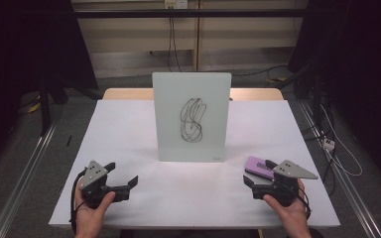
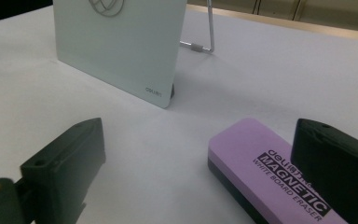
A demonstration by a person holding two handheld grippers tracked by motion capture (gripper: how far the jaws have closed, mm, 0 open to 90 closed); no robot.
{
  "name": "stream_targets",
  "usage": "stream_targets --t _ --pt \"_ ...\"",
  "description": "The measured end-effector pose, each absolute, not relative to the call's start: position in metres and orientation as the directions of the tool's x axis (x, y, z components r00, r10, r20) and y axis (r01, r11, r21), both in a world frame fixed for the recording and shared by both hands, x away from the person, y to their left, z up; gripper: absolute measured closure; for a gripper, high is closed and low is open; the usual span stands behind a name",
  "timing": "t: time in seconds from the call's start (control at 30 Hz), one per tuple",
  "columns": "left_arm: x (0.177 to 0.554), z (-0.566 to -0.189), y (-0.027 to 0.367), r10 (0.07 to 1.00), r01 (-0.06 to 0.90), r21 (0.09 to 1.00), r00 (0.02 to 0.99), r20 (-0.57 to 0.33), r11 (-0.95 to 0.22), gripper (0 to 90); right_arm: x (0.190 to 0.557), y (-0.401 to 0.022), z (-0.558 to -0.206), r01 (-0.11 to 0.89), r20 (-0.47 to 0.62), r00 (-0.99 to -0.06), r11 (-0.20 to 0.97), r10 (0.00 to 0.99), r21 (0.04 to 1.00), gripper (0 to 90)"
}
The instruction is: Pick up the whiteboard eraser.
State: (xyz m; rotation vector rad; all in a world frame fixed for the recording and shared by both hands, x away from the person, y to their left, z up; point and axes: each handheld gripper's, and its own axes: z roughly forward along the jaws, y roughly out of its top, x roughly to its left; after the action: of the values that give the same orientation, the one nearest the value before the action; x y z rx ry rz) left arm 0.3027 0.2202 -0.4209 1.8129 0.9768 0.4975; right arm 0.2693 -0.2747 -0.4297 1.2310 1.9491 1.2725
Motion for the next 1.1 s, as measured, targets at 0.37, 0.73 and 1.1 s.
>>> stream_targets --t 0.37,0.73,1.1 --pt "0.3074 -0.4201 0.2241 0.805 0.414 0.889 0.586 -0.096 -0.196 7.0 0.2678 -0.2779 -0.4272 0.424 0.077 -0.482 0.155 0.873 0.893 5.0" --pt "0.3076 -0.4215 0.2218 0.799 0.417 0.882 0.595 -0.083 -0.219 7.0 0.2696 -0.2802 -0.4249 0.434 0.101 -0.515 0.157 0.851 0.887 3.8" --pt "0.3056 -0.4227 0.2236 0.809 0.434 0.873 0.582 -0.081 -0.224 7.3 0.2744 -0.2839 -0.4232 0.436 0.075 -0.485 0.166 0.871 0.884 4.2"
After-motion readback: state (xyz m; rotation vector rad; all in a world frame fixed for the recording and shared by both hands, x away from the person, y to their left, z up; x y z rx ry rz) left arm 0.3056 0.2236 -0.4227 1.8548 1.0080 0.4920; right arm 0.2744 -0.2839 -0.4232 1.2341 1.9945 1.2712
